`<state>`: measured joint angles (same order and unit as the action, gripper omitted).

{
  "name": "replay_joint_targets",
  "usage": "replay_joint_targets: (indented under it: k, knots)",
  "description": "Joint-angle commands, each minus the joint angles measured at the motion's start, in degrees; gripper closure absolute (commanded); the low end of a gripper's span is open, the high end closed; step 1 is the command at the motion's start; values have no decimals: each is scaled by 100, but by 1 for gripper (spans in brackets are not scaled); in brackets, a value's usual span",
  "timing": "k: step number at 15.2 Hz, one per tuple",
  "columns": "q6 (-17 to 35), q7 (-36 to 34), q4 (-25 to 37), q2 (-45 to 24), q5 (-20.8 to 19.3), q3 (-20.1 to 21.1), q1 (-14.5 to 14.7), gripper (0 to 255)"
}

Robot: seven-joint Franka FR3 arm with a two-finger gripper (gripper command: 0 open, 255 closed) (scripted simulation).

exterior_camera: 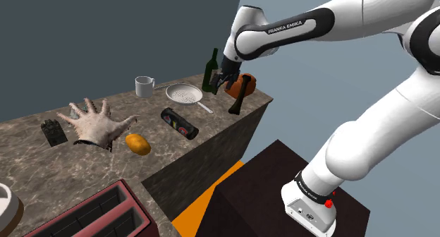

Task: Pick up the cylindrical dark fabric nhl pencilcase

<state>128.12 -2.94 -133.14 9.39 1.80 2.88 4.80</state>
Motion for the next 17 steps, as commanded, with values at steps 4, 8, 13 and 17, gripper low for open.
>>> replay_joint_targets:
  k: [4, 8, 13, 17]
  knots:
    - [616, 28, 432, -1040, -14, 85, 78, 0]
    - [1009, 31, 895, -1896, -62, 142, 147, 0]
    - [1352, 24, 1633, -2977, -153, 190, 254, 0]
    - [1502, 24, 2354, -3851, -232, 208, 358, 0]
